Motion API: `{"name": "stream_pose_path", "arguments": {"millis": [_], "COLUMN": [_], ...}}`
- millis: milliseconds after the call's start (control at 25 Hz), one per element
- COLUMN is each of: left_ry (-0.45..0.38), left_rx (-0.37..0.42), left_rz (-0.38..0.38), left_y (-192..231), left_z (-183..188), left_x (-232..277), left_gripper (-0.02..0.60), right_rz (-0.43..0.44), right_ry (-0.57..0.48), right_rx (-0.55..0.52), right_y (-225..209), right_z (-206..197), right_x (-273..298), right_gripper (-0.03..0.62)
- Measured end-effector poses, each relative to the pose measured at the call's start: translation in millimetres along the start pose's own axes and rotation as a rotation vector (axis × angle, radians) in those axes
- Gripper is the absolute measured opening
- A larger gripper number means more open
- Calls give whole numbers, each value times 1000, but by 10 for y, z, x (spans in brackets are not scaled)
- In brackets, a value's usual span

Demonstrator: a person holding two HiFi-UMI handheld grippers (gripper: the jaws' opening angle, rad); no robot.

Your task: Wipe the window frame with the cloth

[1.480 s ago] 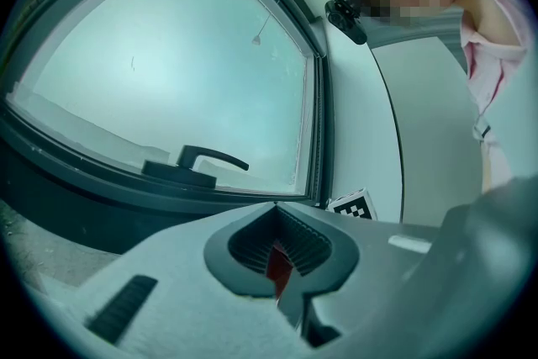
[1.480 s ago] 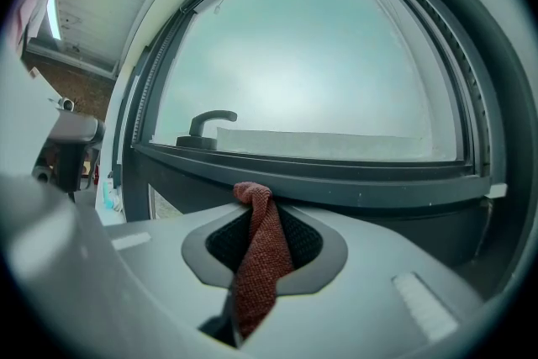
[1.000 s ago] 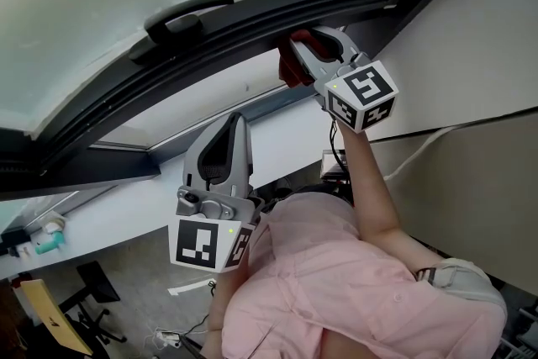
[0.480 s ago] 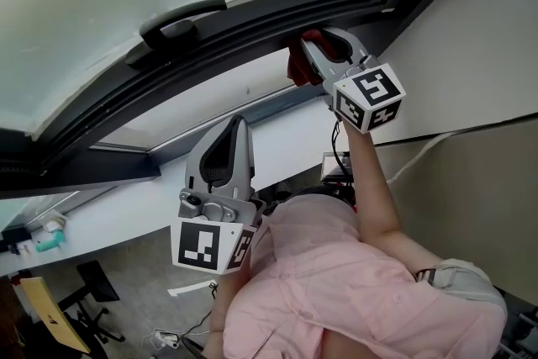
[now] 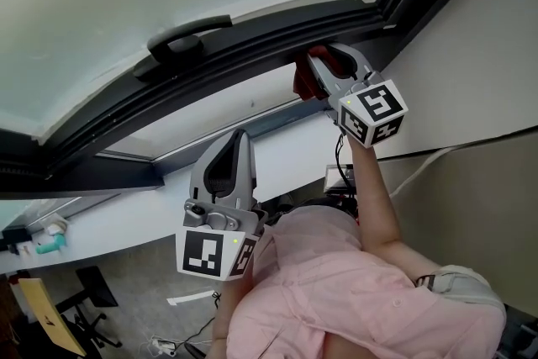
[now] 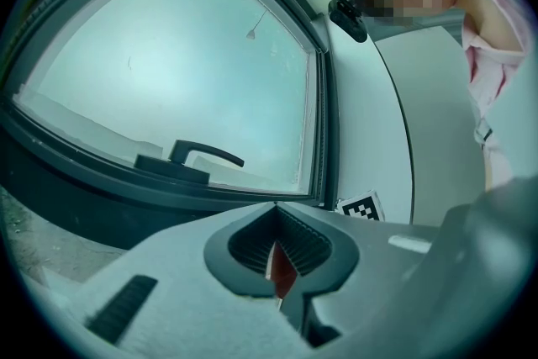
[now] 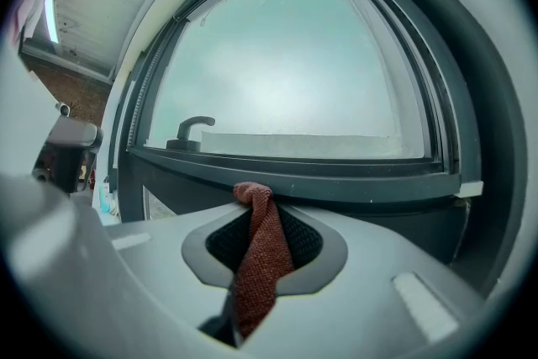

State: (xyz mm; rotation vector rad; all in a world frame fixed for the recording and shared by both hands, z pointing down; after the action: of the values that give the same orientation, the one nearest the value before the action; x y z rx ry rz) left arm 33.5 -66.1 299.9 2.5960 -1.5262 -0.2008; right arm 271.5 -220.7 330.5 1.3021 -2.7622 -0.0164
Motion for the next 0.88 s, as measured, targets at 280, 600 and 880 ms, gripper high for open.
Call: {"name": "stream_pose_path", "arguments": {"millis": [280, 600, 880], "left_ry": [-9, -16, -21], "left_rx": [3, 1, -8], "left_rz": [2, 2, 25], "left_y": [10, 26, 42], "left_z": [4, 39, 36], "left_x": [8, 4, -62], "left_gripper": [-3, -3, -3], "right_rz": [-19, -6, -2], "right_ry": [-7, 1, 0], "right_rx": [7, -6, -10], "right_y": [-54, -105, -106], "right_z": [-21, -1, -1], "right_x": [-34, -34, -35], "right_gripper": [60, 60, 60]}}
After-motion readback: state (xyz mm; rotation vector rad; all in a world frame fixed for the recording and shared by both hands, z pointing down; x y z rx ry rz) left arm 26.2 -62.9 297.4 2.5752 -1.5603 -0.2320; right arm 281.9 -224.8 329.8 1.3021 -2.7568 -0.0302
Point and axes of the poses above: the fingertips, and each gripper's own axes: x forward along the fingers, y to its left, z out of its top, the point moved 10 cm from there along -x, backward along the fingers, and after that the axes turned 3 degrees about z, right-handed, at the moved point
